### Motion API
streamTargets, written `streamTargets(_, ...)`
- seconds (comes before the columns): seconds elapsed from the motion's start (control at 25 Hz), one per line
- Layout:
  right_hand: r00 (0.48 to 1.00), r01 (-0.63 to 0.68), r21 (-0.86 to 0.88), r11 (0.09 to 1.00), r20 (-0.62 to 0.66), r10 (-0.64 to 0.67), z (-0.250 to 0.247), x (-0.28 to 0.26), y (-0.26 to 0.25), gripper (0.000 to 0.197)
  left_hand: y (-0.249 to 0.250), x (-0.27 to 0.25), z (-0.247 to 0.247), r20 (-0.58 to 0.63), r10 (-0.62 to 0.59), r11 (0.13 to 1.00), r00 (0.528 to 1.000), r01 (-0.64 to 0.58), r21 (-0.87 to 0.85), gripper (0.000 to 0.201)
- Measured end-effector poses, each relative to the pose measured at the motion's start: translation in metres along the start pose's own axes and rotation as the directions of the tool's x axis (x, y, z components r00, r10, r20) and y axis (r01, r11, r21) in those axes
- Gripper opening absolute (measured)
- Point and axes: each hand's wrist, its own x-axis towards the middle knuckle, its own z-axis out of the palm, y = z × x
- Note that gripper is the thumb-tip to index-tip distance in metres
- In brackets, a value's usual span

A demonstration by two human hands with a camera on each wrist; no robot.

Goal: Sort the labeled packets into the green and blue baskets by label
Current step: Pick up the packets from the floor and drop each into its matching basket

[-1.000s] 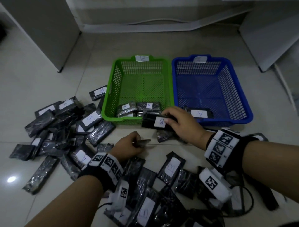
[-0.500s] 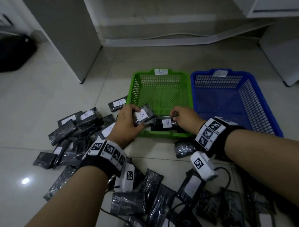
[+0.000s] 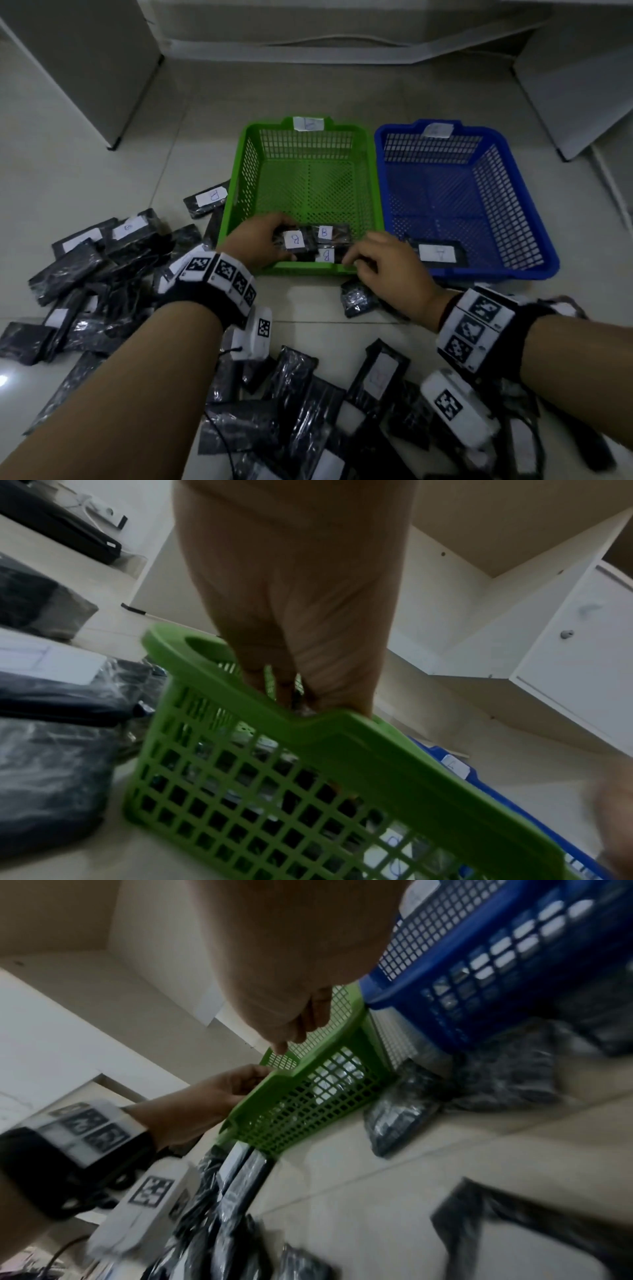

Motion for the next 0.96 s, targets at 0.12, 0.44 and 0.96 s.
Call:
streamTargets(0.12, 0.988, 0.046, 0.022, 0.999, 0.144, -0.048, 0.003, -0.049, 0.012, 0.020, -0.001, 0.007, 0.006, 0.044, -0.057, 0.997, 0.997, 0.055, 0.047, 0.057)
streamTargets(0.44, 0.774, 0.213, -0.291, 0.933, 0.633, 0.021, 0.012, -0.106, 0.049, 0.054, 0.056, -0.060, 0.067, -0.570, 0.269, 0.963, 0.776, -0.236, 0.133, 0.012)
streamTargets(0.96, 0.841, -0.536, 0.406, 0.740, 0.337, 0.424, -0.087, -0.087, 0.065, 0.015, 0.081, -0.038, 0.148, -0.014, 0.141, 0.956, 0.990, -0.132, 0.262, 0.055)
